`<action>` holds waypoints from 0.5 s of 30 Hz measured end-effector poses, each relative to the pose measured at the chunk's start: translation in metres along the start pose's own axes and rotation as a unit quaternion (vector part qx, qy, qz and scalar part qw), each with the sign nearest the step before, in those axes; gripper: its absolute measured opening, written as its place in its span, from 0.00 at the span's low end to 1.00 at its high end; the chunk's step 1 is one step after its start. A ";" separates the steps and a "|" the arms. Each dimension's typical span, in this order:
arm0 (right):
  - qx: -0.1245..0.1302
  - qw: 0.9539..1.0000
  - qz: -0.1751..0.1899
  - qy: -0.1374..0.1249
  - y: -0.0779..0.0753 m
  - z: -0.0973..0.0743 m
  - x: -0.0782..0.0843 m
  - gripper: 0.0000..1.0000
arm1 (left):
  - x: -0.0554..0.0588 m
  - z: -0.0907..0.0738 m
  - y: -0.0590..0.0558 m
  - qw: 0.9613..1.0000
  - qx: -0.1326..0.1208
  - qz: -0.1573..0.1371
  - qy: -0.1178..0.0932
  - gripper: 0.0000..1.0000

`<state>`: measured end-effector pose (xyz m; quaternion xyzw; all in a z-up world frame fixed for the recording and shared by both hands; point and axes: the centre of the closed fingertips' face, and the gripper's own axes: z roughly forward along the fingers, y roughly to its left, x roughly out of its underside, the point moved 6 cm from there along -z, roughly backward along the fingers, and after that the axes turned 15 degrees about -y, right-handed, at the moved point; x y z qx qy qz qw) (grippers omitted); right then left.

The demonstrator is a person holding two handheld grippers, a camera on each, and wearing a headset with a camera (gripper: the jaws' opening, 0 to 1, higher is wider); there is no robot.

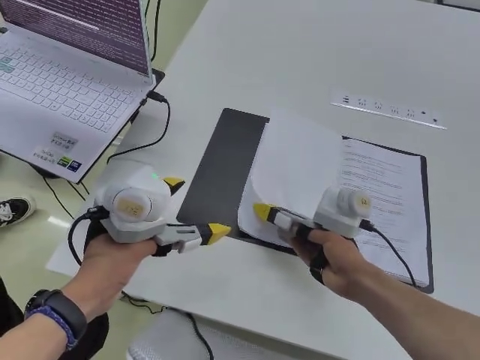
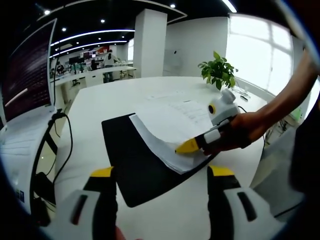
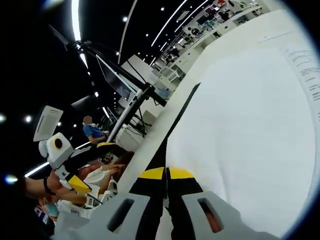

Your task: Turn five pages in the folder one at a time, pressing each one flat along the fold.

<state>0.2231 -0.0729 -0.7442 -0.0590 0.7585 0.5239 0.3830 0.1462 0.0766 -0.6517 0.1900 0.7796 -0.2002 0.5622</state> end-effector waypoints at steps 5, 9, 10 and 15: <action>0.016 1.000 0.019 0.004 -0.009 0.003 0.006 0.00 | -0.002 -0.005 0.004 1.000 -0.008 -0.002 -0.002 0.75; 0.043 0.998 0.040 0.015 -0.016 0.004 0.015 0.00 | -0.004 -0.009 0.005 1.000 -0.014 -0.009 -0.006 0.75; 0.041 0.998 0.043 0.010 -0.015 0.005 0.014 0.00 | -0.006 -0.010 0.004 1.000 -0.016 -0.008 -0.009 0.75; 0.050 0.996 0.073 -0.008 -0.015 0.006 0.014 0.01 | -0.009 -0.010 0.002 1.000 -0.020 -0.008 -0.015 0.75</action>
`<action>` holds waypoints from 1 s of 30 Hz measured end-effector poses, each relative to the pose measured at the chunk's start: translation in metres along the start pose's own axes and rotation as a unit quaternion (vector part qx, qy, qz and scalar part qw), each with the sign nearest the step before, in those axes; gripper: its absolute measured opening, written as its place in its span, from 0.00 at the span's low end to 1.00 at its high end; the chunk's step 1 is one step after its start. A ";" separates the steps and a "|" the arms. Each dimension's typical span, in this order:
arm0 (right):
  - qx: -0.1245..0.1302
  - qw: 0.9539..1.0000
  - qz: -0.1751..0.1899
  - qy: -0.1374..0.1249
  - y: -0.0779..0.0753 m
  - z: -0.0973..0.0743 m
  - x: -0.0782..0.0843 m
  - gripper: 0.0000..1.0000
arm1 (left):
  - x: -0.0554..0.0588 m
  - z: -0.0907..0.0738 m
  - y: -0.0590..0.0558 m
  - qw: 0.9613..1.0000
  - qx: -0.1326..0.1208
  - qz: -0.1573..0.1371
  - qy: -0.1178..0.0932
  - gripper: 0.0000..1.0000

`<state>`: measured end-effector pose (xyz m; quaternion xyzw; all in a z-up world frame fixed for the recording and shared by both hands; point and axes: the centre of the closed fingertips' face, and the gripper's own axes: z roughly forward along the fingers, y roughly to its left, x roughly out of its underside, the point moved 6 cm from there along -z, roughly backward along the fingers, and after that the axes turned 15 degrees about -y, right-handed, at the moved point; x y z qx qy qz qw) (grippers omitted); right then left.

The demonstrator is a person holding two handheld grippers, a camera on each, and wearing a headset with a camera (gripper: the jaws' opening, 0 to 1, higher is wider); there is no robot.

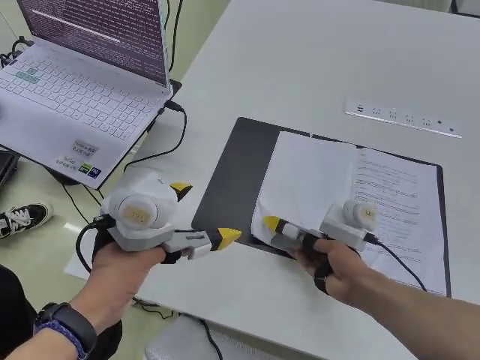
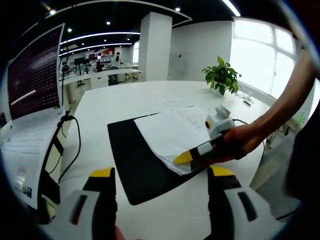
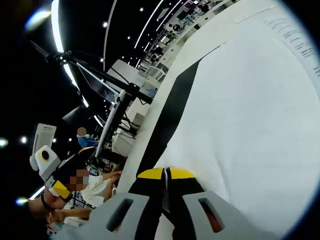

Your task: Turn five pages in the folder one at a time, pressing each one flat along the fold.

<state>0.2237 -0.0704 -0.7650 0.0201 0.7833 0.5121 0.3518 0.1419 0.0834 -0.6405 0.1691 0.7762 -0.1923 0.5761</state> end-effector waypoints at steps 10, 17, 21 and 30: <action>-0.031 0.999 0.007 0.005 0.016 -0.002 -0.001 0.28 | 0.004 0.006 -0.003 1.000 0.007 0.006 0.003 0.74; -0.057 0.998 -0.006 0.003 0.027 -0.014 -0.006 0.37 | 0.004 0.016 -0.005 1.000 0.013 0.008 0.001 0.70; -0.065 0.998 -0.014 -0.009 0.027 -0.024 -0.014 0.36 | 0.003 0.023 -0.006 1.000 0.014 0.014 -0.004 0.65; -0.063 0.996 -0.059 -0.025 0.025 -0.049 -0.033 0.36 | -0.004 0.041 -0.012 1.000 0.022 0.018 -0.003 0.51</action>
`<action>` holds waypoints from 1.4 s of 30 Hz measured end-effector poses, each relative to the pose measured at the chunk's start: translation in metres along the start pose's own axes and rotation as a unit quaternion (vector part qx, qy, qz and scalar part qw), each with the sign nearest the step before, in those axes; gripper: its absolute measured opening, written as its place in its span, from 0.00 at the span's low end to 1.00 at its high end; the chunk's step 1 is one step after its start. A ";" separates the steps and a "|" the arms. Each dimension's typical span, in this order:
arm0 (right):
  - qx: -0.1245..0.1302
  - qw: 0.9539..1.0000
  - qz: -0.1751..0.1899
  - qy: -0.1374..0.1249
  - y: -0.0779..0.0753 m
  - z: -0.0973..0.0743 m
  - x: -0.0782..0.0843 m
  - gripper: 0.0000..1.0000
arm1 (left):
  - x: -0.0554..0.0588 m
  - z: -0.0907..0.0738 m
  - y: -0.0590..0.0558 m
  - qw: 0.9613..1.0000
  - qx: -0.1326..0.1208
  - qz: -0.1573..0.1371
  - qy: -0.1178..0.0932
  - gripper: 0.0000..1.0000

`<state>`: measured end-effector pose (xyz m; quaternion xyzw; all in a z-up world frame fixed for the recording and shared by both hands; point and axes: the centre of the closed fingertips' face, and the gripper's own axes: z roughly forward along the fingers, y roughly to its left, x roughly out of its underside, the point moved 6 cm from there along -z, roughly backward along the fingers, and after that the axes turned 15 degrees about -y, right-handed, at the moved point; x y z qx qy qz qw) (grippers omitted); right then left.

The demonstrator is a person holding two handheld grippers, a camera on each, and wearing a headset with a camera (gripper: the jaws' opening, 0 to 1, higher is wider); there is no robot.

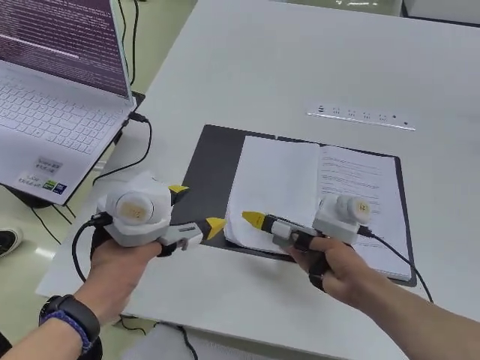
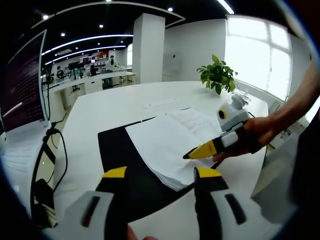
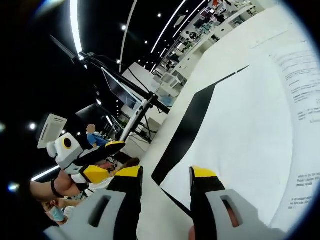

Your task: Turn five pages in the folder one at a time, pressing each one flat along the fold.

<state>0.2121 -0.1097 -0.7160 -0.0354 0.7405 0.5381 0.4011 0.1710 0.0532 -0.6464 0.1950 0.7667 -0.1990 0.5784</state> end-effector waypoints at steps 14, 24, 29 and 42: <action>0.038 0.997 -0.059 -0.019 -0.012 -0.057 -0.024 0.34 | 0.009 0.042 -0.018 1.000 0.014 -0.003 0.020 0.37; 0.069 0.995 -0.062 -0.039 -0.023 -0.088 -0.032 0.32 | 0.047 0.080 -0.026 0.998 0.022 -0.029 0.049 0.19; 0.080 0.994 -0.056 -0.048 -0.027 -0.098 -0.031 0.32 | 0.062 0.086 -0.030 0.997 0.023 -0.033 0.065 0.15; 0.093 0.993 -0.046 -0.055 -0.035 -0.106 -0.035 0.30 | 0.078 0.079 -0.025 0.995 -0.020 -0.010 0.096 0.01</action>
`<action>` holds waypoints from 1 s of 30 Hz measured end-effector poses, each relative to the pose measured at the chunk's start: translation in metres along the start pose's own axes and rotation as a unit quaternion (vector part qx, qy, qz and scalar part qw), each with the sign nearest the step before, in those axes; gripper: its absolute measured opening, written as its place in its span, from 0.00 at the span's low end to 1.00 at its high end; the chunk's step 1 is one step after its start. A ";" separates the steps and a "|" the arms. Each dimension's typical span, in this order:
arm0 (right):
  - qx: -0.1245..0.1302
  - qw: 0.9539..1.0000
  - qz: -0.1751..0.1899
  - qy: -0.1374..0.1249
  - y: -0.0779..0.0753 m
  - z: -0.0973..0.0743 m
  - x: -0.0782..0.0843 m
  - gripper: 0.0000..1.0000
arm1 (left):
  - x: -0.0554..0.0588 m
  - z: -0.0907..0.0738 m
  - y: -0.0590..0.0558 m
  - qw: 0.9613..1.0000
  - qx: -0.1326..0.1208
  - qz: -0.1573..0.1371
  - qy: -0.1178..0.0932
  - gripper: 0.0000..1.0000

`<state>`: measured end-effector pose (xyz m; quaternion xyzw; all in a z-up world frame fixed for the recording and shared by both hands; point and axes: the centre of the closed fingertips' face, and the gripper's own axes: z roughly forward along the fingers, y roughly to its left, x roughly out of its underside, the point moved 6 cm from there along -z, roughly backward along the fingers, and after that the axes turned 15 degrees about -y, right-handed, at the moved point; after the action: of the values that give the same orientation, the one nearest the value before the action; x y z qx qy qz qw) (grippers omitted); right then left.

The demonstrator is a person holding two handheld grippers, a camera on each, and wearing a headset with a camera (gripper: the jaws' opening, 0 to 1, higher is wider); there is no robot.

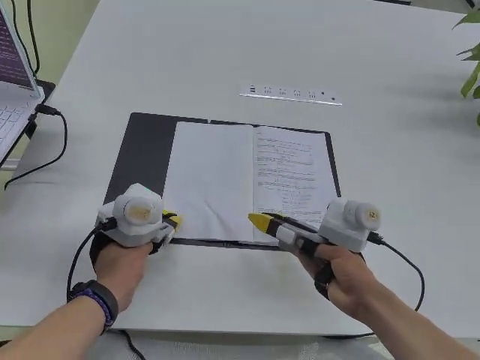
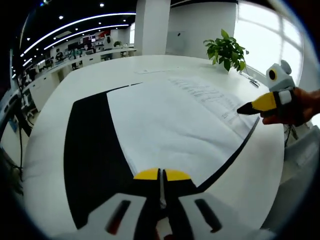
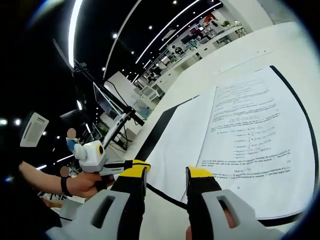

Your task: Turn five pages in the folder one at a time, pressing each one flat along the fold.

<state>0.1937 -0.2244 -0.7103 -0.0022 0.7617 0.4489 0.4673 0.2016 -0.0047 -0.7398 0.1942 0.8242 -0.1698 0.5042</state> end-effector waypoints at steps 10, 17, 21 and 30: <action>-0.006 1.000 -0.013 0.007 -0.007 0.019 -0.014 0.29 | 0.003 0.003 0.002 1.000 -0.001 0.017 -0.007 0.00; -0.014 1.000 -0.021 0.008 -0.016 0.043 -0.032 0.28 | 0.006 0.004 0.002 1.000 -0.001 0.016 -0.011 0.00; -0.010 1.000 -0.020 -0.004 -0.026 0.058 -0.044 0.25 | 0.007 0.005 0.002 1.000 -0.002 0.013 -0.013 0.00; 0.010 0.999 -0.003 -0.039 -0.048 0.079 -0.060 0.18 | 0.008 0.006 0.003 1.000 -0.002 0.013 -0.013 0.00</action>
<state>0.3039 -0.2237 -0.7126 0.0175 0.7471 0.4397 0.4982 0.2044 -0.0033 -0.7502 0.2011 0.8153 -0.1640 0.5176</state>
